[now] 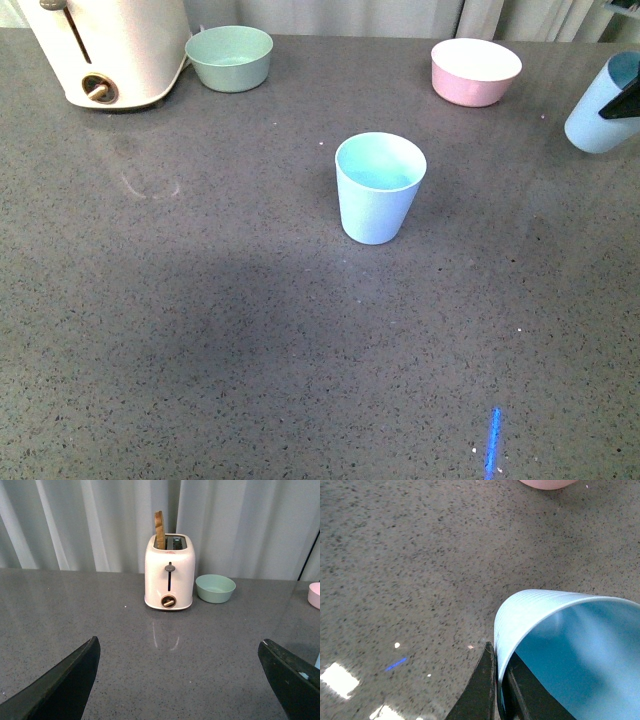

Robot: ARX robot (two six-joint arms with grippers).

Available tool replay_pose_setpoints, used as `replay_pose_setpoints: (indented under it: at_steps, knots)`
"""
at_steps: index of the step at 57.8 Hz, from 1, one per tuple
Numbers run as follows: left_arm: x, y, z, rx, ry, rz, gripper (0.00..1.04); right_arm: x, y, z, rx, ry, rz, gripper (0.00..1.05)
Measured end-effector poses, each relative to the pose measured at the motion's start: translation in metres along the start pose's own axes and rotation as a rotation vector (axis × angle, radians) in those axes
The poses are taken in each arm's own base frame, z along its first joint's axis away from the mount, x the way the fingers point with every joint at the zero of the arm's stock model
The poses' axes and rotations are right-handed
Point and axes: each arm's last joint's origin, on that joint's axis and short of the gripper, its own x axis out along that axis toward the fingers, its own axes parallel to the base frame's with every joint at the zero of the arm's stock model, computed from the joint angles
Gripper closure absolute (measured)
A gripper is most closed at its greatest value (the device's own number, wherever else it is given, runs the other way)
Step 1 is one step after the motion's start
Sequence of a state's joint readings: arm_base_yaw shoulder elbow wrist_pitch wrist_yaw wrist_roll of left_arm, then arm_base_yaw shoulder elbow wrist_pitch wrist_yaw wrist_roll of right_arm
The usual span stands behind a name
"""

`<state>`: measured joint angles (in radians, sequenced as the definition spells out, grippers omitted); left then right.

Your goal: Stack blue cups with both arms

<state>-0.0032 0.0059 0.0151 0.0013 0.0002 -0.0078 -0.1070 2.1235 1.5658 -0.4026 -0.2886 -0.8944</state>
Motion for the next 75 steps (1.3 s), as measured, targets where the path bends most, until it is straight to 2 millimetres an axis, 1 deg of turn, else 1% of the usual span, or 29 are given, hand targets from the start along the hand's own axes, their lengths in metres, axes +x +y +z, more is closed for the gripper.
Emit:
replay_pose_setpoints:
  at_steps: [3,9,11,13,16,18,21,22,23,24,28,30,41,51,61,68,75]
  knots:
    - [0.0,0.0,0.0,0.0,0.0,0.0,0.09,-0.012,0.002,0.002,-0.016,-0.018,0.015,1.03]
    - [0.0,0.0,0.0,0.0,0.0,0.0,0.09,-0.044,0.01,0.01,-0.061,-0.08,0.069,1.03]
    - [0.0,0.0,0.0,0.0,0.0,0.0,0.09,-0.05,0.012,0.013,-0.074,-0.096,0.078,1.03]
    - [0.0,0.0,0.0,0.0,0.0,0.0,0.09,-0.065,0.018,0.02,-0.101,-0.13,0.096,1.03]
    - [0.0,0.0,0.0,0.0,0.0,0.0,0.09,-0.084,0.032,0.03,-0.134,-0.182,0.129,1.03]
    - [0.0,0.0,0.0,0.0,0.0,0.0,0.09,-0.097,0.046,0.039,-0.171,-0.222,0.161,1.03]
    - [0.0,0.0,0.0,0.0,0.0,0.0,0.09,-0.108,0.066,0.049,-0.22,-0.258,0.201,1.03]
    - [0.0,0.0,0.0,0.0,0.0,0.0,0.09,-0.112,0.076,0.053,-0.243,-0.272,0.222,1.03]
    - [0.0,0.0,0.0,0.0,0.0,0.0,0.09,-0.113,0.079,0.054,-0.25,-0.276,0.228,1.03]
    - [0.0,0.0,0.0,0.0,0.0,0.0,0.09,-0.114,0.089,0.057,-0.269,-0.284,0.247,1.03]
    - [0.0,0.0,0.0,0.0,0.0,0.0,0.09,-0.11,0.112,0.064,-0.314,-0.29,0.289,1.03]
    - [0.0,0.0,0.0,0.0,0.0,0.0,0.09,-0.107,0.119,0.066,-0.328,-0.287,0.299,1.03]
    - [0.0,0.0,0.0,0.0,0.0,0.0,0.09,-0.093,0.15,0.076,-0.388,-0.263,0.337,1.03]
    - [0.0,0.0,0.0,0.0,0.0,0.0,0.09,-0.084,0.166,0.087,-0.415,-0.259,0.349,1.03]
    - [0.0,0.0,0.0,0.0,0.0,0.0,0.09,-0.069,0.179,0.09,-0.422,-0.228,0.386,1.03]
    - [0.0,0.0,0.0,0.0,0.0,0.0,0.09,-0.061,0.183,0.091,-0.422,-0.212,0.387,1.03]
    - [0.0,0.0,0.0,0.0,0.0,0.0,0.09,-0.055,0.182,0.093,-0.411,-0.206,0.38,1.03]
